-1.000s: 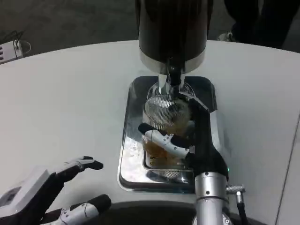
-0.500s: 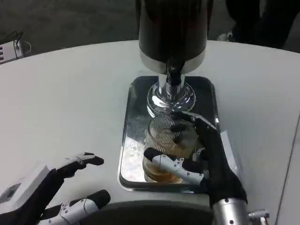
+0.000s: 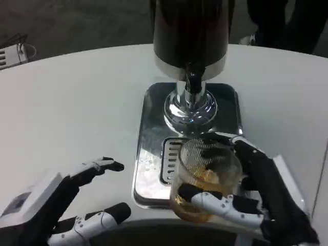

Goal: Grasp the cup under the faucet to collect the drink, then remove the cup.

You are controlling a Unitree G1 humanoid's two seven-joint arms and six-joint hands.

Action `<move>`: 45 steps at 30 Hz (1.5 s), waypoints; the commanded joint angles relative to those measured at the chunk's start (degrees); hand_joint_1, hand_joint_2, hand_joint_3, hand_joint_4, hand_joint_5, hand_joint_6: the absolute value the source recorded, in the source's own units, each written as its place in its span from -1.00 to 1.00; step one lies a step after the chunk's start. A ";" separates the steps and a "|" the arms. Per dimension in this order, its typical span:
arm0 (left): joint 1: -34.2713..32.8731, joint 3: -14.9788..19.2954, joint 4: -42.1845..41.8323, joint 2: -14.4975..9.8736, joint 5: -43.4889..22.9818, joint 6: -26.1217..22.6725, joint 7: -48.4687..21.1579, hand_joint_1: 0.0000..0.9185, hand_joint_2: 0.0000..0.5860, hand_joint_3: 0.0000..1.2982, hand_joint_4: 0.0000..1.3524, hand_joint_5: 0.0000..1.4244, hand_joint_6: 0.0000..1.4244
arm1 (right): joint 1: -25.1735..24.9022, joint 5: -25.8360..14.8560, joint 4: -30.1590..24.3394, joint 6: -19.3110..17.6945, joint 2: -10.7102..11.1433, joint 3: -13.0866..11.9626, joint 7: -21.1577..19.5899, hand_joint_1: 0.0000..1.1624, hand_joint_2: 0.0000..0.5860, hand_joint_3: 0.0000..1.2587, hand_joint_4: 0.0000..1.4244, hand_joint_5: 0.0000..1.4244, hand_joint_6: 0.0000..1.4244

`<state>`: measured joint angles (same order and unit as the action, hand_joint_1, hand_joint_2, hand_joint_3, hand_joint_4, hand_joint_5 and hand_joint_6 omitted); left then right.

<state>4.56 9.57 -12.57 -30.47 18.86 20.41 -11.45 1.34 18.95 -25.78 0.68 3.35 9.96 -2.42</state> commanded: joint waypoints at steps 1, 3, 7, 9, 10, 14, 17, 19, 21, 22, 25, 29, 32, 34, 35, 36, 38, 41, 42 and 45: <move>0.06 -1.08 -2.14 0.21 1.26 -0.08 0.30 -1.00 -0.65 -0.54 -0.76 -0.69 -0.60 | 3.01 -3.22 -9.31 -1.86 2.97 -3.17 3.47 0.54 -0.03 0.82 0.98 1.00 1.00; -0.03 -1.38 -2.86 0.14 1.82 -0.02 0.35 -1.00 -0.65 -0.55 -0.77 -0.70 -0.61 | 3.89 -4.12 -11.55 -2.31 4.54 -4.63 4.94 0.54 -0.03 0.83 0.98 1.00 1.00; 0.14 -2.32 -5.64 -0.03 3.53 -0.22 -0.09 -1.00 -0.67 -0.60 -0.82 -0.74 -0.63 | 5.21 -6.13 -15.31 -3.42 8.02 -8.95 7.47 0.54 -0.03 0.83 0.98 1.00 1.00; 0.46 -2.79 -7.01 -0.15 4.36 -0.31 -0.37 -1.00 -0.69 -0.64 -0.86 -0.78 -0.64 | 5.75 -7.38 -16.61 -3.46 9.17 -10.90 8.51 0.54 -0.04 0.83 1.00 1.00 1.00; 0.74 -2.97 -7.77 -0.13 4.81 -0.39 -0.47 -1.00 -0.69 -0.65 -0.88 -0.80 -0.65 | 6.07 -7.98 -17.22 -3.53 9.72 -11.85 9.00 0.55 -0.04 0.84 1.00 1.00 1.00; 3.37 -4.06 -13.11 -0.21 7.33 -0.24 -1.16 -1.00 -0.71 -0.72 -0.95 -0.86 -0.69 | 8.28 -10.69 -20.47 -4.42 12.16 -16.04 11.39 0.55 -0.05 0.85 1.00 1.00 1.00; 5.29 -4.39 -16.41 -0.01 9.07 -0.46 -1.37 -1.00 -0.73 -0.78 -1.00 -0.92 -0.72 | 10.08 -12.59 -22.60 -5.07 13.37 -18.38 13.03 0.55 -0.05 0.85 1.00 1.00 1.00; 6.74 -4.38 -18.78 0.37 10.56 -0.86 -1.40 -1.00 -0.73 -0.81 -1.00 -0.95 -0.76 | 11.23 -13.62 -23.79 -5.80 13.96 -19.74 13.95 0.55 -0.05 0.85 1.00 1.00 1.00; 8.38 -4.26 -21.15 0.84 12.04 -1.29 -1.42 -1.00 -0.73 -0.84 -1.00 -0.97 -0.78 | 12.08 -14.14 -24.60 -6.63 14.27 -20.82 14.61 0.55 -0.05 0.85 1.00 1.00 1.00; 9.05 -4.21 -22.07 1.04 12.62 -1.43 -1.43 -1.00 -0.74 -0.88 -1.00 -0.99 -0.79 | 12.73 -14.61 -25.06 -7.13 14.43 -21.39 15.06 0.55 -0.05 0.85 1.00 1.00 1.00; 10.90 -4.00 -24.61 1.51 14.26 -1.76 -1.62 -1.00 -0.74 -0.91 -1.00 -1.00 -0.84 | 14.56 -15.85 -26.12 -8.36 14.89 -22.55 16.28 0.55 -0.05 0.85 1.00 1.00 1.00; 12.65 -3.54 -26.57 2.03 15.23 -2.15 -1.67 -1.00 -0.74 -0.94 -1.00 -1.00 -0.85 | 17.05 -17.07 -27.11 -9.97 15.14 -23.72 17.59 0.54 -0.05 0.85 1.00 1.00 1.00; 13.75 -3.12 -27.42 2.37 15.52 -2.15 -1.62 -1.00 -0.74 -0.95 -1.00 -1.00 -0.86 | 18.69 -17.92 -27.81 -10.56 15.04 -24.47 18.21 0.54 -0.06 0.85 1.00 1.00 1.00; 14.09 -2.91 -27.75 2.45 15.50 -2.18 -1.76 -1.00 -0.74 -0.95 -1.00 -1.00 -0.86 | 19.28 -18.15 -28.04 -10.86 14.94 -24.75 18.36 0.54 -0.06 0.85 1.00 1.00 1.00; 14.18 -2.81 -27.88 2.45 15.45 -2.19 -1.84 -1.00 -0.74 -0.95 -1.00 -1.00 -0.86 | 19.63 -18.29 -28.20 -11.01 14.90 -24.89 18.46 0.54 -0.06 0.85 1.00 1.00 1.00; 14.23 -2.71 -27.98 2.45 15.33 -2.21 -1.91 -1.00 -0.74 -0.95 -1.00 -1.00 -0.86 | 19.95 -18.41 -28.36 -11.15 14.87 -25.00 18.56 0.53 -0.06 0.85 1.00 1.00 1.00; 14.25 -2.57 -28.17 2.38 15.10 -2.28 -2.08 -1.00 -0.74 -0.96 -1.00 -1.00 -0.86 | 20.38 -18.56 -28.58 -11.32 14.82 -25.14 18.69 0.53 -0.06 0.85 1.00 1.00 1.00; 14.47 -2.30 -28.37 2.35 14.75 -2.43 -2.36 -1.00 -0.74 -0.96 -1.00 -1.00 -0.87 | 20.84 -18.58 -28.81 -11.47 14.68 -25.27 18.76 0.53 -0.06 0.85 1.00 1.00 1.00; 14.55 -2.20 -28.41 2.39 14.64 -2.47 -2.41 -1.00 -0.74 -0.96 -1.00 -1.00 -0.87 | 20.92 -18.54 -28.86 -11.53 14.62 -25.31 18.73 0.53 -0.06 0.85 1.00 1.00 1.00; 14.74 -1.98 -28.52 2.49 14.29 -2.54 -2.69 -1.00 -0.74 -0.96 -1.00 -1.00 -0.87 | 21.04 -18.46 -28.94 -11.68 14.51 -25.41 18.64 0.53 -0.06 0.85 1.00 1.00 1.00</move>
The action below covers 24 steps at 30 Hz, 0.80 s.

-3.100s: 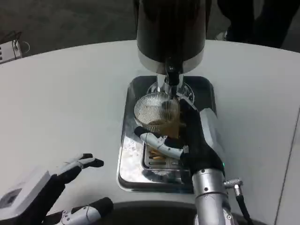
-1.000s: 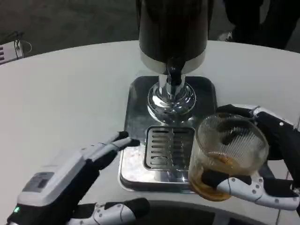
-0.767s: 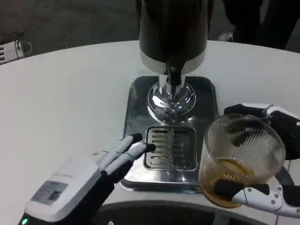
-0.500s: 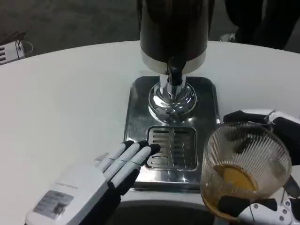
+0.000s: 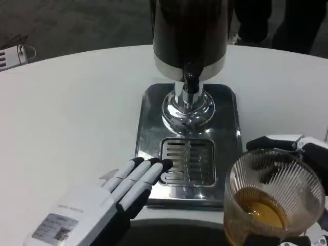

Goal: Grasp the cup under the faucet to collect the drink, then remove the cup.

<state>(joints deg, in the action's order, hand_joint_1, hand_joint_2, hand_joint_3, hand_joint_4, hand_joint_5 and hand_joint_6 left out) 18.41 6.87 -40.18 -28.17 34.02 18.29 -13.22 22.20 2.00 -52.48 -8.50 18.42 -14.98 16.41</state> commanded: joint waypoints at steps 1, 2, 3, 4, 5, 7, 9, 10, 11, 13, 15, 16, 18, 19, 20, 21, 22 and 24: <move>1.05 0.82 -0.93 0.21 -1.00 -0.40 -0.99 -1.00 -0.74 -0.96 -1.00 -1.00 -0.87 | 0.22 -1.52 -2.27 -2.51 -0.56 -0.49 -0.19 0.53 -0.06 0.85 1.00 1.00 1.00; 1.15 0.89 -0.93 0.23 -1.08 -0.37 -1.04 -1.00 -0.74 -0.96 -1.00 -1.00 -0.87 | 0.33 -1.52 -2.35 -2.54 -0.60 -0.46 -0.20 0.53 -0.06 0.85 1.00 1.00 1.00; 1.26 0.97 -0.93 0.25 -1.13 -0.35 -1.08 -1.00 -0.74 -0.96 -1.00 -1.00 -0.87 | 0.46 -1.49 -2.42 -2.56 -0.66 -0.40 -0.22 0.53 -0.06 0.85 1.00 1.00 1.00; 1.38 1.07 -0.94 0.27 -1.17 -0.33 -1.14 -1.00 -0.74 -0.96 -1.00 -1.00 -0.87 | 0.54 -1.46 -2.46 -2.58 -0.70 -0.36 -0.23 0.53 -0.06 0.85 1.00 1.00 1.00; 1.44 1.14 -0.95 0.30 -1.20 -0.31 -1.20 -1.00 -0.74 -0.96 -1.00 -1.00 -0.87 | 0.63 -1.43 -2.50 -2.60 -0.75 -0.32 -0.24 0.53 -0.06 0.85 1.00 1.00 1.00; 1.71 1.40 -0.92 0.28 -1.41 -0.18 -1.22 -1.00 -0.74 -0.96 -1.00 -1.00 -0.87 | 0.72 -1.35 -2.56 -2.67 -0.83 -0.29 -0.28 0.53 -0.06 0.85 1.00 1.00 1.00; 1.92 1.56 -0.85 0.22 -1.61 -0.06 -1.23 -1.00 -0.74 -0.96 -1.00 -1.00 -0.87 | 0.75 -1.31 -2.62 -2.64 -0.86 -0.29 -0.29 0.52 -0.06 0.86 1.00 1.00 1.00; 1.98 1.59 -0.82 0.20 -1.66 -0.04 -1.25 -1.00 -0.74 -0.96 -1.00 -1.00 -0.87 | 0.74 -1.31 -2.65 -2.57 -0.86 -0.30 -0.30 0.52 -0.06 0.86 1.00 1.00 1.00; 2.05 1.62 -0.77 0.18 -1.72 -0.02 -1.26 -1.00 -0.74 -0.96 -1.00 -1.00 -0.87 | 0.76 -1.31 -2.70 -2.45 -0.86 -0.29 -0.28 0.52 -0.06 0.86 1.00 1.00 1.00; 2.15 1.66 -0.69 0.16 -1.82 -0.01 -1.28 -1.00 -0.74 -0.95 -1.00 -1.00 -0.87 | 0.79 -1.31 -2.76 -2.30 -0.84 -0.29 -0.24 0.52 -0.06 0.87 1.00 1.00 1.00; 2.20 1.69 -0.61 0.10 -1.95 0.00 -1.32 -1.00 -0.74 -0.95 -1.00 -1.00 -0.87 | 0.91 -1.26 -2.81 -2.25 -0.88 -0.25 -0.23 0.52 -0.06 0.87 1.00 1.00 1.00; 2.21 1.69 -0.55 0.08 -1.98 0.00 -1.32 -1.00 -0.74 -0.95 -1.00 -1.00 -0.87 | 0.95 -1.23 -2.81 -2.25 -0.90 -0.23 -0.24 0.52 -0.06 0.87 1.00 1.00 1.00; 2.14 1.64 -0.39 0.04 -2.01 -0.01 -1.34 -1.00 -0.74 -0.95 -1.00 -1.00 -0.87 | 0.99 -1.18 -2.82 -2.25 -0.96 -0.22 -0.28 0.52 -0.06 0.87 1.00 1.00 1.00; 2.10 1.61 -0.32 0.02 -2.02 -0.02 -1.36 -1.00 -0.74 -0.95 -1.00 -1.00 -0.87 | 1.01 -1.16 -2.83 -2.28 -0.98 -0.23 -0.30 0.52 -0.06 0.87 1.00 1.00 1.00; 2.06 1.60 -0.27 0.01 -2.01 -0.02 -1.36 -1.00 -0.74 -0.95 -1.00 -1.00 -0.87 | 1.03 -1.15 -2.84 -2.31 -0.99 -0.23 -0.29 0.52 -0.06 0.87 1.00 1.00 1.00; 2.02 1.57 -0.23 0.01 -2.03 -0.05 -1.38 -1.00 -0.74 -0.95 -1.00 -1.00 -0.87 | 1.05 -1.15 -2.85 -2.33 -1.00 -0.23 -0.28 0.52 -0.06 0.87 1.00 1.00 1.00; 1.99 1.56 -0.21 0.01 -2.04 -0.07 -1.39 -1.00 -0.74 -0.94 -1.00 -1.00 -0.87 | 1.06 -1.15 -2.87 -2.30 -1.01 -0.22 -0.27 0.52 -0.06 0.87 1.00 1.00 1.00; 1.94 1.55 -0.17 -0.03 -2.08 -0.15 -1.49 -1.00 -0.74 -0.94 -1.00 -1.00 -0.87 | 1.05 -1.16 -2.86 -2.26 -1.04 -0.20 -0.29 0.52 -0.06 0.87 1.00 1.00 1.00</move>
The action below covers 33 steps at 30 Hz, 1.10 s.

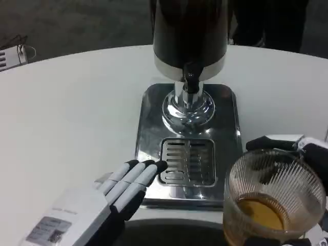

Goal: Grasp the cup under the faucet to collect the drink, then remove the cup.

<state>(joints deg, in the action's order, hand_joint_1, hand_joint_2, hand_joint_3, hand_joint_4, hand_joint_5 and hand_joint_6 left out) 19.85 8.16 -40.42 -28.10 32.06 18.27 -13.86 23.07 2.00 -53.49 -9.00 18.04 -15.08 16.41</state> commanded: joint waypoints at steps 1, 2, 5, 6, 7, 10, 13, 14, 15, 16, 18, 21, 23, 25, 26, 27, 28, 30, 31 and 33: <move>0.49 0.26 0.09 -0.13 -0.15 -0.17 -0.90 -1.00 -0.74 -0.94 -1.00 -1.00 -0.87 | 0.14 -1.15 -1.85 -1.73 -0.68 -0.07 -0.31 0.52 -0.06 0.87 1.00 1.00 1.00; 0.49 0.27 0.09 -0.14 -0.16 -0.20 -0.94 -1.00 -0.74 -0.94 -1.00 -1.00 -0.87 | 0.11 -1.12 -1.86 -1.71 -0.70 -0.06 -0.33 0.52 -0.06 0.87 1.00 1.00 1.00; 0.51 0.43 0.08 -0.11 -0.35 -0.29 -1.07 -1.00 -0.74 -0.94 -1.00 -1.00 -0.87 | 0.14 -1.05 -1.95 -1.58 -0.75 0.11 -0.34 0.52 -0.06 0.87 1.00 1.00 1.00; 0.53 0.51 0.06 -0.10 -0.41 -0.30 -1.13 -1.00 -0.74 -0.94 -1.00 -1.00 -0.87 | 0.16 -1.04 -1.97 -1.56 -0.77 0.17 -0.33 0.52 -0.06 0.87 1.00 1.00 1.00; 0.54 0.57 0.05 -0.09 -0.44 -0.30 -1.18 -1.00 -0.74 -0.94 -1.00 -1.00 -0.87 | 0.19 -1.03 -2.01 -1.50 -0.79 0.24 -0.32 0.52 -0.06 0.87 1.00 1.00 1.00; 0.70 0.75 -0.01 -0.11 -0.59 -0.25 -1.28 -1.00 -0.74 -0.94 -1.00 -1.00 -0.87 | 0.18 -0.95 -2.03 -1.53 -0.92 0.40 -0.36 0.52 -0.06 0.87 1.00 1.00 1.00; 0.71 0.88 0.01 -0.10 -0.71 -0.27 -1.36 -1.00 -0.74 -0.94 -1.00 -1.00 -0.87 | 0.15 -0.85 -2.07 -1.53 -1.01 0.49 -0.36 0.52 -0.06 0.87 1.00 1.00 1.00; 0.67 0.91 0.03 -0.09 -0.74 -0.29 -1.38 -1.00 -0.74 -0.94 -1.00 -1.00 -0.87 | 0.13 -0.81 -2.08 -1.47 -1.02 0.52 -0.34 0.52 -0.06 0.87 1.00 1.00 1.00; 0.63 0.95 0.03 -0.10 -0.75 -0.31 -1.41 -1.00 -0.74 -0.94 -1.00 -1.00 -0.87 | 0.10 -0.79 -2.08 -1.45 -1.05 0.56 -0.33 0.52 -0.06 0.87 1.00 1.00 1.00; 0.59 0.99 0.03 -0.10 -0.78 -0.32 -1.42 -1.00 -0.74 -0.94 -1.00 -1.00 -0.87 | 0.08 -0.76 -2.08 -1.45 -1.08 0.60 -0.33 0.52 -0.06 0.87 1.00 1.00 1.00; 0.57 1.09 0.04 -0.13 -0.92 -0.32 -1.47 -1.00 -0.74 -0.94 -1.00 -1.00 -0.87 | 0.05 -0.71 -2.08 -1.44 -1.11 0.65 -0.35 0.52 -0.06 0.87 1.00 1.00 1.00; 0.59 1.20 0.18 -0.21 -1.04 -0.31 -1.56 -1.00 -0.74 -0.94 -1.00 -1.00 -0.87 | 0.04 -0.65 -2.06 -1.36 -1.17 0.73 -0.37 0.52 -0.06 0.87 1.00 1.00 1.00; 0.58 1.26 0.27 -0.23 -1.07 -0.27 -1.58 -1.00 -0.74 -0.94 -1.00 -1.00 -0.87 | 0.03 -0.56 -2.02 -1.40 -1.21 0.80 -0.38 0.52 -0.06 0.87 1.00 1.00 1.00; 0.55 1.30 0.29 -0.23 -1.08 -0.25 -1.60 -1.00 -0.74 -0.94 -1.00 -1.00 -0.87 | 0.02 -0.52 -2.00 -1.41 -1.22 0.83 -0.37 0.52 -0.05 0.87 1.00 1.00 1.00; 0.50 1.31 0.30 -0.23 -1.12 -0.24 -1.61 -1.00 -0.74 -0.94 -1.00 -1.00 -0.87 | -0.04 -0.52 -1.98 -1.39 -1.21 0.84 -0.36 0.52 -0.05 0.87 1.00 1.00 1.00; 0.44 1.32 0.31 -0.24 -1.15 -0.24 -1.62 -1.00 -0.74 -0.94 -1.00 -1.00 -0.87 | -0.08 -0.51 -1.97 -1.39 -1.21 0.84 -0.35 0.52 -0.05 0.87 1.00 1.00 1.00; 0.40 1.32 0.31 -0.25 -1.18 -0.24 -1.63 -1.00 -0.74 -0.94 -1.00 -1.00 -0.87 | -0.16 -0.49 -1.95 -1.39 -1.21 0.84 -0.36 0.51 -0.04 0.87 1.00 1.00 1.00; 0.34 1.34 0.35 -0.29 -1.20 -0.23 -1.66 -1.00 -0.74 -0.94 -1.00 -1.00 -0.87 | -0.29 -0.51 -1.93 -1.31 -1.21 0.84 -0.38 0.51 -0.03 0.87 1.00 1.00 1.00; 0.32 1.34 0.37 -0.30 -1.21 -0.23 -1.67 -1.00 -0.74 -0.94 -1.00 -1.00 -0.87 | -0.35 -0.49 -1.92 -1.28 -1.20 0.84 -0.39 0.51 -0.03 0.87 1.00 1.00 1.00; 0.21 1.34 0.45 -0.33 -1.22 -0.29 -1.72 -1.00 -0.74 -0.94 -1.00 -1.00 -0.87 | -0.48 -0.52 -1.87 -1.19 -1.19 0.86 -0.38 0.51 -0.03 0.87 1.00 1.00 1.00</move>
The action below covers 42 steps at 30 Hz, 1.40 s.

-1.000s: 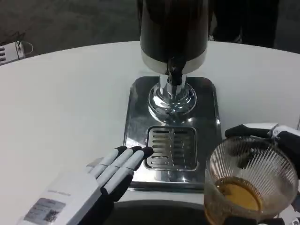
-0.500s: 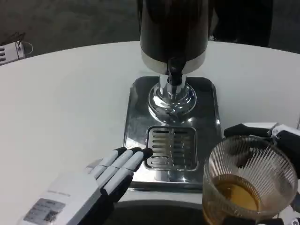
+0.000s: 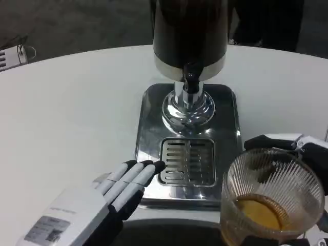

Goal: Grasp the cup under the faucet to collect the drink, then remove the cup.

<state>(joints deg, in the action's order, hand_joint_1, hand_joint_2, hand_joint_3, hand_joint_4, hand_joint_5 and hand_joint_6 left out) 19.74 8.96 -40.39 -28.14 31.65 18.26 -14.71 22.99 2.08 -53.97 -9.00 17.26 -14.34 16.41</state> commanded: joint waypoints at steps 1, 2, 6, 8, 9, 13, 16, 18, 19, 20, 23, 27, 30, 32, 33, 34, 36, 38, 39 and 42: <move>0.28 0.53 0.45 -0.30 -0.81 -0.31 -0.89 -1.00 -0.74 -0.94 -1.00 -1.00 -0.87 | -0.45 -0.60 -1.37 -1.18 -0.41 0.13 -0.37 0.51 -0.03 0.87 1.00 1.00 1.00; 0.25 0.53 0.47 -0.31 -0.81 -0.34 -0.92 -1.00 -0.74 -0.94 -1.00 -1.00 -0.87 | -0.50 -0.61 -1.34 -1.15 -0.40 0.14 -0.36 0.50 -0.03 0.87 1.00 1.00 1.00; 0.18 0.51 0.50 -0.33 -0.84 -0.38 -1.08 -1.00 -0.74 -0.94 -1.00 -1.00 -0.87 | -0.62 -0.62 -1.22 -1.15 -0.40 0.19 -0.35 0.50 -0.04 0.87 1.00 1.00 1.00; 0.11 0.54 0.49 -0.29 -0.82 -0.42 -1.20 -1.00 -0.74 -0.94 -1.00 -1.00 -0.87 | -0.67 -0.61 -1.17 -1.12 -0.41 0.22 -0.36 0.49 -0.04 0.87 1.00 1.00 1.00; 0.06 0.55 0.49 -0.29 -0.83 -0.44 -1.24 -1.00 -0.74 -0.94 -1.00 -1.00 -0.87 | -0.70 -0.61 -1.15 -1.10 -0.41 0.23 -0.37 0.49 -0.04 0.87 1.00 1.00 1.00; 0.01 0.51 0.57 -0.29 -0.85 -0.51 -1.32 -1.00 -0.74 -0.93 -1.00 -1.00 -0.87 | -0.76 -0.62 -1.10 -1.03 -0.39 0.25 -0.36 0.49 -0.04 0.87 1.00 1.00 1.00; 0.04 0.43 0.67 -0.26 -0.83 -0.53 -1.35 -1.00 -0.74 -0.93 -1.00 -1.00 -0.87 | -0.72 -0.63 -1.05 -0.95 -0.42 0.27 -0.39 0.49 -0.04 0.87 1.00 1.00 1.00; 0.04 0.39 0.72 -0.23 -0.83 -0.54 -1.34 -1.00 -0.74 -0.93 -1.00 -1.00 -0.87 | -0.70 -0.62 -1.01 -0.95 -0.41 0.24 -0.38 0.49 -0.04 0.87 1.00 1.00 1.00; 0.01 0.36 0.74 -0.21 -0.81 -0.56 -1.34 -1.00 -0.74 -0.93 -1.00 -1.00 -0.87 | -0.69 -0.63 -1.00 -0.94 -0.40 0.22 -0.36 0.48 -0.04 0.87 1.00 1.00 1.00; 0.00 0.35 0.76 -0.20 -0.81 -0.57 -1.33 -1.00 -0.74 -0.93 -1.00 -1.00 -0.87 | -0.69 -0.64 -1.00 -0.94 -0.38 0.19 -0.35 0.48 -0.04 0.87 1.00 1.00 1.00; -0.13 0.20 0.76 -0.15 -0.77 -0.66 -1.35 -1.00 -0.74 -0.93 -1.00 -1.00 -0.87 | -0.72 -0.74 -1.03 -0.84 -0.34 0.04 -0.36 0.48 -0.04 0.87 1.00 1.00 1.00; -0.37 0.05 0.72 -0.14 -0.71 -0.93 -1.44 -1.00 -0.74 -0.93 -1.00 -1.00 -0.87 | -0.79 -0.87 -1.05 -0.73 -0.32 -0.03 -0.36 0.48 -0.04 0.87 1.00 1.00 1.00; -0.46 -0.02 0.69 -0.18 -0.69 -1.10 -1.57 -1.00 -0.74 -0.93 -1.00 -1.00 -0.87 | -0.75 -0.86 -1.05 -0.66 -0.35 0.01 -0.37 0.48 -0.04 0.87 1.00 1.00 1.00; -0.49 -0.02 0.67 -0.16 -0.68 -1.17 -1.65 -1.00 -0.74 -0.93 -1.00 -1.00 -0.87 | -0.70 -0.84 -1.07 -0.66 -0.41 0.08 -0.39 0.48 -0.04 0.87 1.00 1.00 1.00; -0.50 0.01 0.66 -0.16 -0.70 -1.20 -1.69 -1.00 -0.74 -0.93 -1.00 -1.00 -0.87 | -0.68 -0.83 -1.09 -0.67 -0.42 0.10 -0.40 0.48 -0.04 0.87 1.00 1.00 1.00; -0.50 0.04 0.65 -0.17 -0.72 -1.23 -1.71 -1.00 -0.74 -0.93 -1.00 -1.00 -0.87 | -0.63 -0.80 -1.10 -0.69 -0.46 0.14 -0.41 0.48 -0.04 0.87 1.00 1.00 1.00; -0.45 0.09 0.60 -0.18 -0.78 -1.24 -1.70 -1.00 -0.74 -0.93 -1.00 -1.00 -0.87 | -0.54 -0.71 -1.13 -0.78 -0.51 0.19 -0.43 0.48 -0.04 0.87 1.00 1.00 1.00; -0.34 0.15 0.55 -0.17 -0.84 -1.22 -1.69 -1.00 -0.74 -0.93 -1.00 -1.00 -0.87 | -0.41 -0.68 -1.22 -0.81 -0.58 0.25 -0.45 0.48 -0.04 0.87 1.00 1.00 1.00; -0.27 0.20 0.53 -0.17 -0.88 -1.20 -1.67 -1.00 -0.74 -0.93 -1.00 -1.00 -0.87 | -0.33 -0.66 -1.27 -0.82 -0.62 0.27 -0.45 0.48 -0.04 0.87 1.00 1.00 1.00; -0.05 0.37 0.51 -0.21 -1.02 -1.10 -1.63 -1.00 -0.74 -0.93 -1.00 -1.00 -0.87 | -0.16 -0.64 -1.39 -0.76 -0.74 0.31 -0.41 0.48 -0.04 0.87 1.00 1.00 1.00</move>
<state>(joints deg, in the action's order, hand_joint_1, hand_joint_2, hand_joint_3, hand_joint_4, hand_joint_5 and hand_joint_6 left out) 18.98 8.86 -40.01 -28.18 31.45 17.31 -15.68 22.77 2.09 -53.97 -8.98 17.01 -14.24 16.41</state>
